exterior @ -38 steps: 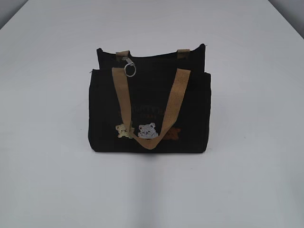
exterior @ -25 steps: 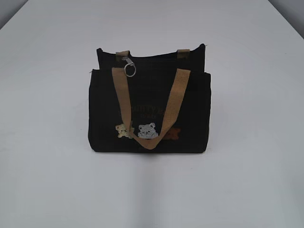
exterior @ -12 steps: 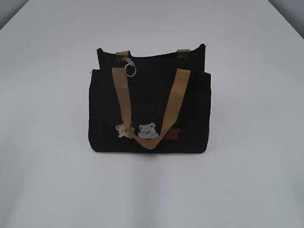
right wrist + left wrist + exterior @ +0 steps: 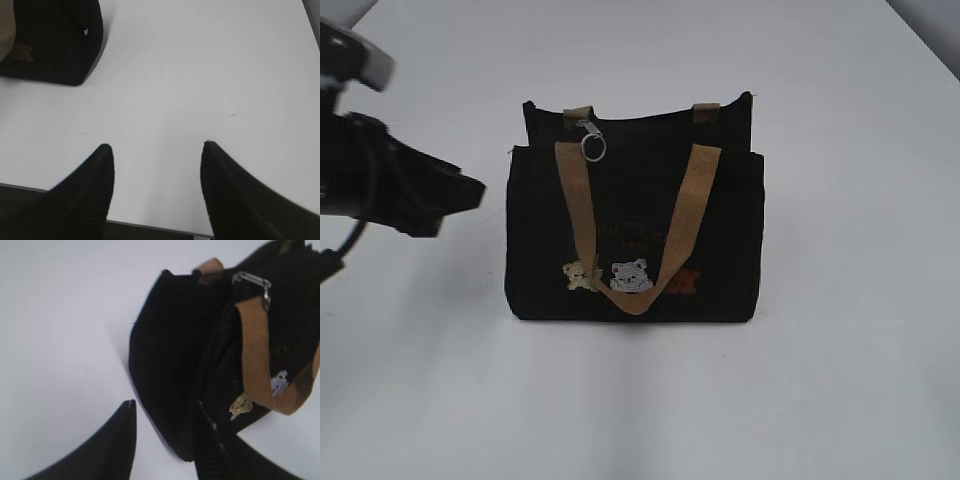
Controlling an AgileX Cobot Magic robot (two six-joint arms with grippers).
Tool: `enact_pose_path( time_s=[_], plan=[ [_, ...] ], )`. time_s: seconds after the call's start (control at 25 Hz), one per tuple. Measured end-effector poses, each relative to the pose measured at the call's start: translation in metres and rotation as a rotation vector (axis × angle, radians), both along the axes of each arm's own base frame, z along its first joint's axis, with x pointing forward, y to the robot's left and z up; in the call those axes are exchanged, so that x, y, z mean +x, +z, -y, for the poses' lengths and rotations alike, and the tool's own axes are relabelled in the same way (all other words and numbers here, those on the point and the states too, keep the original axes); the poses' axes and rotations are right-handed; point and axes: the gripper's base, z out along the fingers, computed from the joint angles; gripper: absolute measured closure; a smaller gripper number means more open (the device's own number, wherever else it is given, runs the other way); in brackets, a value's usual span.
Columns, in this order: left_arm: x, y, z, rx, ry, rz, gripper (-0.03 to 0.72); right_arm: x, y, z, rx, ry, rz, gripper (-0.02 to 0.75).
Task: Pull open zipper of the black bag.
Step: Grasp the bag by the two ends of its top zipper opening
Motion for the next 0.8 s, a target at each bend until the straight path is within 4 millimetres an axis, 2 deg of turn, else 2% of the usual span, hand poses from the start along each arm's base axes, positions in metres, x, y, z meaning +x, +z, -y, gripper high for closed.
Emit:
enact_pose_path(
  time_s=[0.2, 0.44, 0.48, 0.52, 0.6, 0.64, 0.72, 0.8],
  plan=[
    [0.035, -0.036, 0.041, 0.132, -0.177, -0.035, 0.392, 0.000, 0.000, 0.000, 0.005, 0.003, 0.000, 0.304],
    [0.064, -0.057, 0.058, 0.154, -0.210, -0.079, 0.344, 0.000, 0.000, -0.002, 0.007, 0.022, -0.002, 0.304],
    [0.067, -0.060, 0.060, 0.149, -0.219, -0.089, 0.358, 0.002, 0.001, -0.004, 0.003, 0.042, -0.014, 0.304],
    [0.071, -0.062, 0.063, 0.142, -0.230, -0.096, 0.407, 0.006, 0.001, -0.006, -0.007, 0.081, -0.036, 0.304],
    [0.076, -0.065, 0.067, 0.131, -0.250, -0.106, 0.574, 0.017, 0.006, -0.015, -0.029, 0.206, -0.067, 0.305],
    [0.076, -0.067, 0.068, 0.126, -0.262, -0.114, 0.622, 0.027, 0.011, -0.021, -0.025, 0.274, -0.066, 0.307],
    [0.077, -0.068, 0.069, 0.123, -0.270, -0.117, 0.627, 0.048, 0.021, -0.037, 0.017, 0.453, -0.008, 0.307],
    [0.077, -0.068, 0.070, 0.122, -0.271, -0.116, 0.627, 0.081, 0.029, -0.049, 0.075, 0.574, 0.054, 0.308]
  ],
)
